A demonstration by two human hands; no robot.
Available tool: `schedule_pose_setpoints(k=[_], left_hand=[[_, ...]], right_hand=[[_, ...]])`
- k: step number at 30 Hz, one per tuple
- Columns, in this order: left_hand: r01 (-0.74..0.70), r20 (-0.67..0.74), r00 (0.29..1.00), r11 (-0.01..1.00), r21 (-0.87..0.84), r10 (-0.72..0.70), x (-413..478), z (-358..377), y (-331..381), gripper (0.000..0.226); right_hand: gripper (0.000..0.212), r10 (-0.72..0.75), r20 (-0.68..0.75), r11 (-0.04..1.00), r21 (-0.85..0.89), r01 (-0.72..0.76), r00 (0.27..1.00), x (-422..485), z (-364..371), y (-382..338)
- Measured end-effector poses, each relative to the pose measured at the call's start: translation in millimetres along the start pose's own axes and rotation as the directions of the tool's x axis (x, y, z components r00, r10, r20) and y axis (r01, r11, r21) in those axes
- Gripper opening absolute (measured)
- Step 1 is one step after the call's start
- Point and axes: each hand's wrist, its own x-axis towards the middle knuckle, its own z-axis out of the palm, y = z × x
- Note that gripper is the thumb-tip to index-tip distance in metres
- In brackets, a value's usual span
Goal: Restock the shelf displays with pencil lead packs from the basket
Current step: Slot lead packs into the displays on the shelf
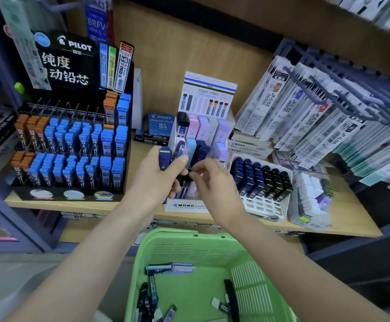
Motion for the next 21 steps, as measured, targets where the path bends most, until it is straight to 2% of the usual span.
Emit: schedule_pose_setpoints(k=[3,5,8,10,13,17,21], left_hand=[[-0.027,0.082,0.997,0.989,0.142,0.015,-2.2,1.2,-3.0,0.017],[-0.05,0.151,0.988,0.976,0.21,0.018,-4.0,4.2,-4.1,0.019],[-0.075,0.212,0.977,0.959,0.274,0.016,-6.9,8.6,-4.5,0.023],[-0.071,0.241,0.97,0.957,0.28,0.002,-8.9,10.8,-4.2,0.02],[-0.039,0.266,0.963,0.96,0.277,-0.038,-9.3,14.8,-4.4,0.015],[0.045,0.245,0.964,0.974,0.221,-0.1,-9.1,23.1,-6.1,0.018],[0.072,0.171,0.981,0.991,0.111,-0.09,-10.0,34.5,-8.6,0.021]], right_hand=[[0.019,0.09,-0.03,0.963,0.257,-0.079,0.996,-3.3,-19.8,-15.1],[0.021,0.162,0.045,0.894,0.416,-0.166,0.986,-6.3,-32.8,-22.7],[0.014,0.217,0.177,0.801,0.53,-0.279,0.96,-11.3,-44.6,-24.4],[0.01,0.235,0.214,0.732,0.602,-0.318,0.948,-14.3,-51.4,-22.4],[0.009,0.271,0.17,0.694,0.648,-0.314,0.948,-19.7,-63.4,-15.8],[0.009,0.329,0.115,0.671,0.669,-0.318,0.937,-32.0,-74.2,-0.1],[0.011,0.345,0.199,0.638,0.667,-0.384,0.917,-53.1,-74.5,13.0]])
